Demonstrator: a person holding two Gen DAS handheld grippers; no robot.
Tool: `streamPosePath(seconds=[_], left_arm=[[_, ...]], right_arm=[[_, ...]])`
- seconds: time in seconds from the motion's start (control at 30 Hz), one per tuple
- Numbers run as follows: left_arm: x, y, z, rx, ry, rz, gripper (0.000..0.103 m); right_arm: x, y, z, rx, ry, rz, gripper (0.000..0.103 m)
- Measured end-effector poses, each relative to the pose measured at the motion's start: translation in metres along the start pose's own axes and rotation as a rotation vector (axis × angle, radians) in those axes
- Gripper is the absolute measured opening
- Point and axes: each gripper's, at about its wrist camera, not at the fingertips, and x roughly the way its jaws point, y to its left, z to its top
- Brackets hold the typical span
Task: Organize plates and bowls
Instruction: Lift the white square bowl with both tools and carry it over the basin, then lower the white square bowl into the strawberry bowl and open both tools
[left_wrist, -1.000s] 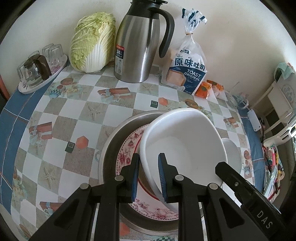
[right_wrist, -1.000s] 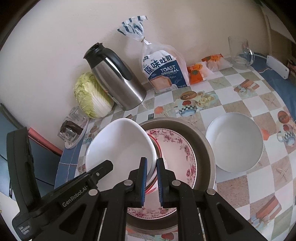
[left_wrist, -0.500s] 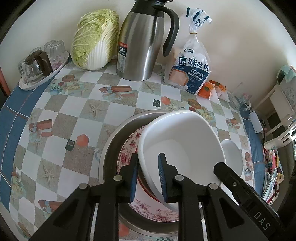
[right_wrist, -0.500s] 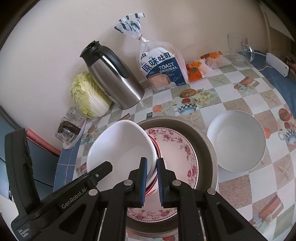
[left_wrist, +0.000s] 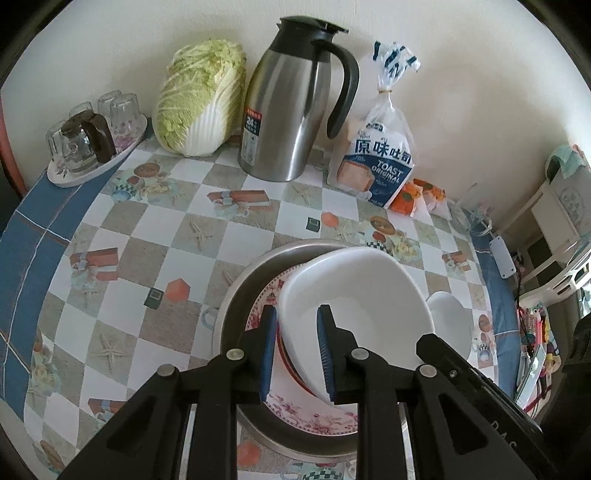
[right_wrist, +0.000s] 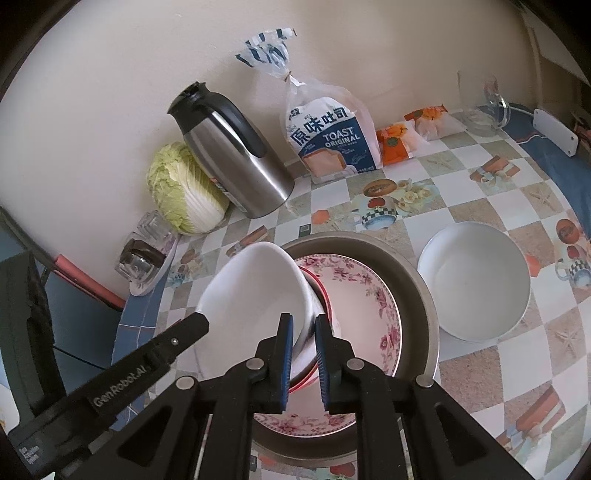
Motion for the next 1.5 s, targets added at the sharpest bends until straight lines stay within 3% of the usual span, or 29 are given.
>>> streamPosePath(seconds=[0.13, 0.23, 0.33, 0.47, 0.53, 0.67, 0.83, 1.17, 1.5], left_arm=[[-0.013, 0.002, 0.000, -0.004, -0.019, 0.004, 0.024], [-0.021, 0.004, -0.002, -0.012, -0.027, 0.008, 0.041], [-0.026, 0.006, -0.005, -0.013, -0.027, 0.029, 0.048], [-0.028, 0.009, -0.011, -0.020, -0.017, 0.061, 0.065], [-0.027, 0.012, -0.015, -0.039, -0.008, 0.067, 0.068], [-0.024, 0.013, -0.026, -0.049, 0.025, 0.060, 0.072], [-0.022, 0.009, -0.039, -0.065, 0.037, 0.060, 0.089], [-0.018, 0.001, -0.045, -0.091, 0.022, 0.071, 0.092], [-0.014, -0.025, -0.050, -0.045, 0.016, 0.070, 0.093]], right_arm=[[-0.010, 0.003, 0.000, -0.007, -0.020, 0.004, 0.015], [-0.021, 0.005, -0.001, -0.012, -0.038, -0.001, 0.015], [-0.026, 0.004, -0.003, -0.009, -0.037, -0.012, 0.015], [-0.030, -0.002, -0.009, 0.003, -0.021, -0.049, 0.037], [-0.032, -0.004, -0.014, 0.004, -0.018, -0.065, 0.042], [-0.034, -0.011, -0.026, 0.013, 0.001, -0.066, 0.062], [-0.036, -0.018, -0.040, 0.019, 0.011, -0.076, 0.074], [-0.049, -0.038, -0.043, 0.006, -0.021, -0.120, 0.100], [-0.070, -0.093, -0.032, 0.120, -0.064, -0.173, 0.101]])
